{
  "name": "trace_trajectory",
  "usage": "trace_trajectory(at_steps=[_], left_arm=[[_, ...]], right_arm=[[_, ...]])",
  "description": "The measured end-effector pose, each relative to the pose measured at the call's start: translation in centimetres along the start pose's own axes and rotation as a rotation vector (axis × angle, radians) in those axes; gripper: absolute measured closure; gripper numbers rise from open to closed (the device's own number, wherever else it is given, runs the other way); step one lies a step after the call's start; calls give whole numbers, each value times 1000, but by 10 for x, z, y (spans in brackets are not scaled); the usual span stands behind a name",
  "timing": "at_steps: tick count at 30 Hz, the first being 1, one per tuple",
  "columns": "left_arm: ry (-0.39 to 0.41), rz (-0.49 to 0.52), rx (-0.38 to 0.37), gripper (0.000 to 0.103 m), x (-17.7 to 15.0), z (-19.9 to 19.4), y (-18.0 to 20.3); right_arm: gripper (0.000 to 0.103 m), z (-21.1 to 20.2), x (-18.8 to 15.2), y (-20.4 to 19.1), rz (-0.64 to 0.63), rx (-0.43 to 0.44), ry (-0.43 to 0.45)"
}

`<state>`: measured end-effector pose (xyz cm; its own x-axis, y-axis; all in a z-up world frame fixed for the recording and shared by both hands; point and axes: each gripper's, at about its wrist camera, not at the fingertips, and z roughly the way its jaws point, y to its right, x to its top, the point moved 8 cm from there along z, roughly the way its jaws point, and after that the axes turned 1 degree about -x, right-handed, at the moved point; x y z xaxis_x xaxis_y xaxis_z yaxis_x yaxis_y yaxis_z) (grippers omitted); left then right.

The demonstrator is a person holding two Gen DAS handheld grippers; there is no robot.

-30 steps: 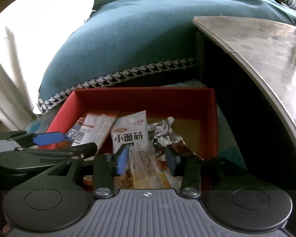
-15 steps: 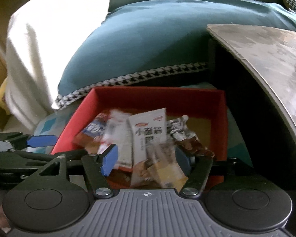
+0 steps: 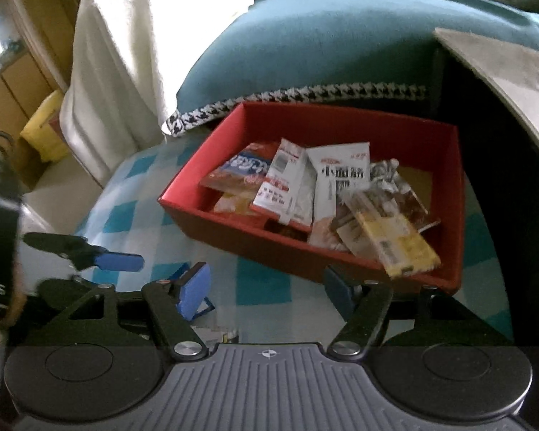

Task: Organize snacks
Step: 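Move the left tool to the blue pack while the right tool approaches the Kaprons wafer pack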

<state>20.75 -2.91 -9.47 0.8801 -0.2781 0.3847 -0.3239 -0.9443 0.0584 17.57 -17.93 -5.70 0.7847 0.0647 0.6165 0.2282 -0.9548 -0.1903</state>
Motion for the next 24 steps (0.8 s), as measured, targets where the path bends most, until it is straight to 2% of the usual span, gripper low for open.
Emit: trace_trajectory(at_steps=[5, 9, 12, 15, 19, 21, 23, 24], left_arm=[[-36, -35, -41, 30, -5, 11, -3], [-58, -21, -33, 30, -10, 21, -1], [-58, -28, -19, 47, -14, 14, -4], [-74, -73, -15, 49, -22, 8, -17], [-67, -105, -22, 59, -33, -2, -32], [-64, -120, -48, 58, -38, -7, -38], [-77, -129, -94, 50, -44, -10, -41], [-85, -149, -120, 40, -48, -12, -43]], right_arm=[[24, 5, -6, 3, 19, 21, -30], [22, 9, -11, 2, 5, 25, -52], [22, 14, -16, 2, -11, 27, -79], [22, 23, -26, -5, -65, 36, -133], [21, 35, -44, -22, -183, 46, -208], [20, 38, -53, -31, -208, 71, -237], [15, 42, -60, -34, -158, 106, -265], [15, 44, -64, -33, -125, 104, -283]])
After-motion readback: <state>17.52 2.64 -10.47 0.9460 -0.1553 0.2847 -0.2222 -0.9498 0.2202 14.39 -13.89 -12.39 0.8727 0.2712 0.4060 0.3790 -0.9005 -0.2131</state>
